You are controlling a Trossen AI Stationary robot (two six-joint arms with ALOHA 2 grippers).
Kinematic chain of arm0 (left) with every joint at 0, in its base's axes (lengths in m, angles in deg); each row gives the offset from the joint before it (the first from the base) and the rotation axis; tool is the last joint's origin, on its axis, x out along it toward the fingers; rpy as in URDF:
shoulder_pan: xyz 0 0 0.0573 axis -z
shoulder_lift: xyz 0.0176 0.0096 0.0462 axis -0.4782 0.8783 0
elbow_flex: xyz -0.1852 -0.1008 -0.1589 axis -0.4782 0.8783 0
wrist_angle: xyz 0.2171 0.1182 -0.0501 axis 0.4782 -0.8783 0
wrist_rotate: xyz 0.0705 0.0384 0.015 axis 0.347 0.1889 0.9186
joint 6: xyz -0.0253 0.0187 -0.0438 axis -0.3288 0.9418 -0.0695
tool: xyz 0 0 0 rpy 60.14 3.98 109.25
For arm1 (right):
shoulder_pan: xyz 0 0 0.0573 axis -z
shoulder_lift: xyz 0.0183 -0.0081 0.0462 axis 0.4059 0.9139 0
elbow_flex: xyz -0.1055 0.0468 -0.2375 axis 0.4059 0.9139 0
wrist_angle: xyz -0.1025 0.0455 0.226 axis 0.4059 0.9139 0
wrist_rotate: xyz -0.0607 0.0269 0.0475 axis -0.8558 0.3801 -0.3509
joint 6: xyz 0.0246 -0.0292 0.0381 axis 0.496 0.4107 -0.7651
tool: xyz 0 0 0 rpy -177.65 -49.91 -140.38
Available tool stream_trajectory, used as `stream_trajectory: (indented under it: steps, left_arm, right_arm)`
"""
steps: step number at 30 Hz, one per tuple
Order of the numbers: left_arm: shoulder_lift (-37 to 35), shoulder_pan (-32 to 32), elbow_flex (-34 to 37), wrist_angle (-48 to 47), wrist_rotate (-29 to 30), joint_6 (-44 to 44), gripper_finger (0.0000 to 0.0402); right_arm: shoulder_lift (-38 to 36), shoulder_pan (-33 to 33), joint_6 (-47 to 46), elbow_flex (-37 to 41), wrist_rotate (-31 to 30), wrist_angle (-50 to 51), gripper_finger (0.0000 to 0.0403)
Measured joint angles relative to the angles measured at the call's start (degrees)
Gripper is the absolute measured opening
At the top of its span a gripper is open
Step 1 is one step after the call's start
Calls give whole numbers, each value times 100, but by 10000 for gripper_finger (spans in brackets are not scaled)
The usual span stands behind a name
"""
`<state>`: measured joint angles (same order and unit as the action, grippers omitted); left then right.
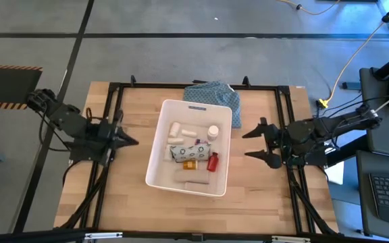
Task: Pick & place medical supplies in basket/bin
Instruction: Return to Home Position
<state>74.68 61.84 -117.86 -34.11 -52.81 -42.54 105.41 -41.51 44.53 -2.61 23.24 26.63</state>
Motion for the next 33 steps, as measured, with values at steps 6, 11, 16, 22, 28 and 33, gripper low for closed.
stream_trajectory:
  steps: [6, 11, 16, 22, 28, 33]
  left_arm:
    - [-103, -83, 0, 678, 423, 1481, 3]
    - [-89, -76, 0, 652, 653, 841, 3]
    - [-128, -172, 0, 612, 1762, 398, 3]
    - [-608, -716, 69, -27, 1449, -198, 4]
    - [-1380, -1247, 855, 421, 1501, -155, 4]
    - [-2174, -1596, 1689, 984, 1231, -73, 4]
  right_arm:
    - [-742, -79, -3, 1050, -5, -573, 338]
    - [-1121, -76, -10, 1510, -23, -553, 338]
    - [-1449, -74, 165, 1797, -478, -693, 338]
    - [-2110, -74, 418, 1947, -643, -763, 338]
    - [-2475, -74, 485, 2126, -642, -789, 338]
    - [-2624, -74, 484, 2368, -641, -800, 338]
